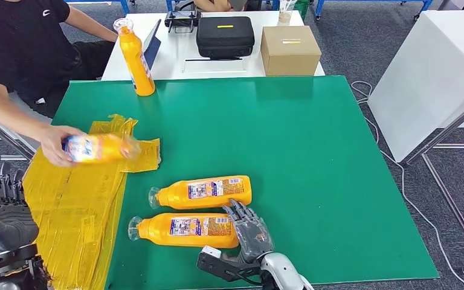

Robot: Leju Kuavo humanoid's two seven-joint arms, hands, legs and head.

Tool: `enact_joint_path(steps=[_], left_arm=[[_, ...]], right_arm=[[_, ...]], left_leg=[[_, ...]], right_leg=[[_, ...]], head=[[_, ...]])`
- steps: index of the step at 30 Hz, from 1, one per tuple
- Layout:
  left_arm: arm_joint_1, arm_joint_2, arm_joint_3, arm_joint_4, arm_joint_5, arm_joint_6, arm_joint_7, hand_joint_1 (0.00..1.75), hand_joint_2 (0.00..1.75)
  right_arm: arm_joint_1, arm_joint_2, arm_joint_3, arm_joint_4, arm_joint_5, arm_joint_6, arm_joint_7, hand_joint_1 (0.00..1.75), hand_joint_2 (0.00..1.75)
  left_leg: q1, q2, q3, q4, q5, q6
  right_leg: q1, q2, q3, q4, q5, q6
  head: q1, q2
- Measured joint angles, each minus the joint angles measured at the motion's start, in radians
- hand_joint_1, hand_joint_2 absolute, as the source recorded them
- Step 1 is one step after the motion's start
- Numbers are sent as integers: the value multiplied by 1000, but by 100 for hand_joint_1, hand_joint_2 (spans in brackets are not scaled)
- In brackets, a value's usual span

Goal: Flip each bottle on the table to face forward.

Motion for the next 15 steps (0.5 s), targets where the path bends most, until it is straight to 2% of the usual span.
enact_joint_path(steps=[6,15], left_arm=[[-24,-9,-14,21,1,-7,0,0,0],[-59,-27,-22,45,0,-4,5,0,0]], right_arm=[[-1,7,25,-24,71,55,52,0,175],[-17,11,116,-90,67,130,62,0,175]], left_leg=[[0,0,0,0,0,0],[0,0,0,0,0,0]], right_leg=[[0,0,0,0,0,0],[0,0,0,0,0,0]], head=[[0,0],[0,0]])
